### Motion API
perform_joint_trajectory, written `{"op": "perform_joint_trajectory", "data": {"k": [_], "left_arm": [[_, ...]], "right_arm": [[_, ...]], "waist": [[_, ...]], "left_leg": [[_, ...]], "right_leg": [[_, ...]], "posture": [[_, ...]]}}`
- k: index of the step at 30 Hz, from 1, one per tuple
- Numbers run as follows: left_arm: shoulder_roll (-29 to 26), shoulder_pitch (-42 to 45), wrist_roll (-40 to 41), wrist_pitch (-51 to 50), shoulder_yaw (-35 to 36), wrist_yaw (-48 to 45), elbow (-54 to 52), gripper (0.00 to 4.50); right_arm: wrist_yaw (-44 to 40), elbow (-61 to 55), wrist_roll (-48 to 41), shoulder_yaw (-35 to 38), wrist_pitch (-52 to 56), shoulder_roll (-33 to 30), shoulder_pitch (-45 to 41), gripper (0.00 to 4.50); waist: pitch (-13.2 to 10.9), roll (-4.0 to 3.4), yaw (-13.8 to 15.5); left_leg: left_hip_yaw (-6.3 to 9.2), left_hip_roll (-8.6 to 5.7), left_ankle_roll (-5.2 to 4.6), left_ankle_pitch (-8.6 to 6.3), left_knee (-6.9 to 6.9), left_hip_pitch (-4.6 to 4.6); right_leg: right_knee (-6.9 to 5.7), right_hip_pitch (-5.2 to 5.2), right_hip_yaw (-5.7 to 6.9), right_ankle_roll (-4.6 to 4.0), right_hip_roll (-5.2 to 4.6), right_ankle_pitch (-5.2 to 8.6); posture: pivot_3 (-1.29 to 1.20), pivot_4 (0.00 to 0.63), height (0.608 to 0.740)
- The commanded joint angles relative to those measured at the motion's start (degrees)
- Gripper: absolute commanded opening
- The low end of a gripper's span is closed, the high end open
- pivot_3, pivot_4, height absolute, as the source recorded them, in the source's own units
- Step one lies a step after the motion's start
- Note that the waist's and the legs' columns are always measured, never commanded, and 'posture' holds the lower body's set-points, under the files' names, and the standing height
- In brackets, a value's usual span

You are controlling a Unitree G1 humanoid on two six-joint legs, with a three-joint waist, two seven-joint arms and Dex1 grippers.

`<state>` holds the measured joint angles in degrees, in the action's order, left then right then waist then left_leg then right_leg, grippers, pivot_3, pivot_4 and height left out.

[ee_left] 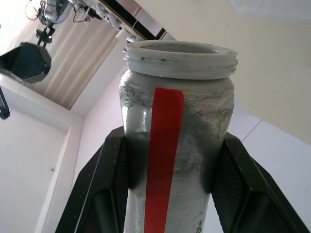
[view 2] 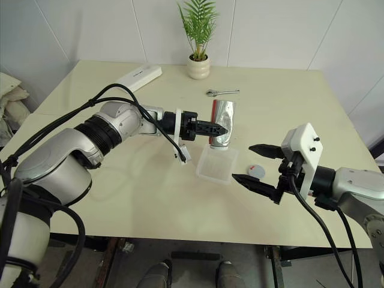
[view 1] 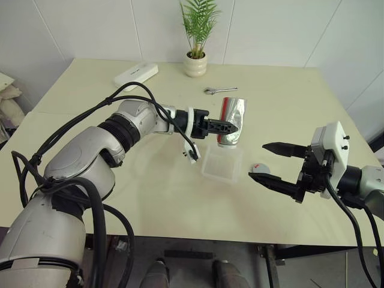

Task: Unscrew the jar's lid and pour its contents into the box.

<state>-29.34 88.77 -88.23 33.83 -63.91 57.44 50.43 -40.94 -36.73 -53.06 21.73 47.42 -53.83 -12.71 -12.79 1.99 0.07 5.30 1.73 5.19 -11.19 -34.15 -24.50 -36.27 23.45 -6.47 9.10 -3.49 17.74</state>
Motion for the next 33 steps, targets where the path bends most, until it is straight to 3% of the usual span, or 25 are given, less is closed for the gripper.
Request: {"op": "perform_joint_trajectory", "data": {"k": [1, 6, 11, 15, 19, 26, 33], "left_arm": [[1.1, -1.1, 18.5, 15.9, 10.6, -9.6, 8.0, 1.88], [3.0, -7.1, 46.1, 24.2, 27.3, -39.8, 16.2, 1.88], [3.8, -14.5, 66.9, 20.1, 39.8, -65.4, 13.4, 1.88], [7.9, -19.5, 93.0, -3.1, 58.1, -84.5, 8.6, 1.88], [7.6, -24.2, 102.3, -16.4, 66.3, -90.8, 0.1, 1.88], [7.9, -31.0, 111.4, -36.1, 72.8, -94.2, -14.1, 1.88], [10.2, -33.5, 111.1, -40.4, 72.4, -97.3, -14.8, 1.88]], "right_arm": [[-0.3, -1.2, 0.1, 0.9, -0.9, -1.2, -0.2, 4.48], [-1.2, -1.5, -0.3, 2.5, -0.6, -2.3, 1.3, 4.48], [-2.2, -0.8, -0.3, 2.9, -0.8, -3.4, 1.6, 4.48], [-3.0, 0.2, -0.2, 2.5, -0.8, -3.9, 0.6, 4.48], [-4.5, 1.5, 0.7, 1.0, -1.5, -4.2, -0.7, 4.48], [-5.4, 3.0, 1.2, -1.0, -1.6, -4.1, -3.0, 4.48], [-5.9, 3.7, 0.9, -1.9, -1.9, -3.2, -4.2, 4.48]], "waist": [[0.0, -0.03, 0.0], [0.0, -0.06, -0.2], [0.1, -0.11, -0.2], [0.1, -0.11, -0.2], [0.1, -0.13, -1.5], [0.1, -0.13, -1.7], [0.1, -0.13, -1.7]], "left_leg": [[0.0, 0.0, 0.0, 0.0, 0.0, 0.01], [-0.08, 0.0, -0.02, 0.03, -0.02, 0.12], [-0.12, 0.0, -0.03, 0.06, -0.08, 0.21], [-0.11, 0.0, -0.06, 0.09, -0.3, 0.24], [-0.07, 0.01, -0.09, 0.1, -0.53, 0.39], [-0.01, 0.01, -0.11, 0.15, -0.93, 0.41], [0.0, 0.0, -0.12, 0.18, -0.95, 0.51]], "right_leg": [[-0.02, 0.0, 0.0, 0.0, 0.0, 0.0], [-0.2, 0.0, -0.03, -0.04, -0.01, 0.01], [-0.35, -0.05, -0.1, -0.06, -0.01, 0.01], [-0.68, -0.05, -0.1, -0.09, 0.0, 0.01], [-0.93, -0.13, -0.1, -0.13, 0.01, -0.01], [-1.14, -0.22, -0.09, -0.15, 0.02, -0.05], [-1.04, -0.41, -0.08, -0.16, 0.02, -0.06]], "posture": [[0.0, 0.15, 0.74], [0.0, 0.15, 0.74], [0.0, 0.15, 0.74], [0.0, 0.15, 0.74], [0.0, 0.15, 0.74], [0.0, 0.15, 0.74], [0.0, 0.15, 0.74]]}}
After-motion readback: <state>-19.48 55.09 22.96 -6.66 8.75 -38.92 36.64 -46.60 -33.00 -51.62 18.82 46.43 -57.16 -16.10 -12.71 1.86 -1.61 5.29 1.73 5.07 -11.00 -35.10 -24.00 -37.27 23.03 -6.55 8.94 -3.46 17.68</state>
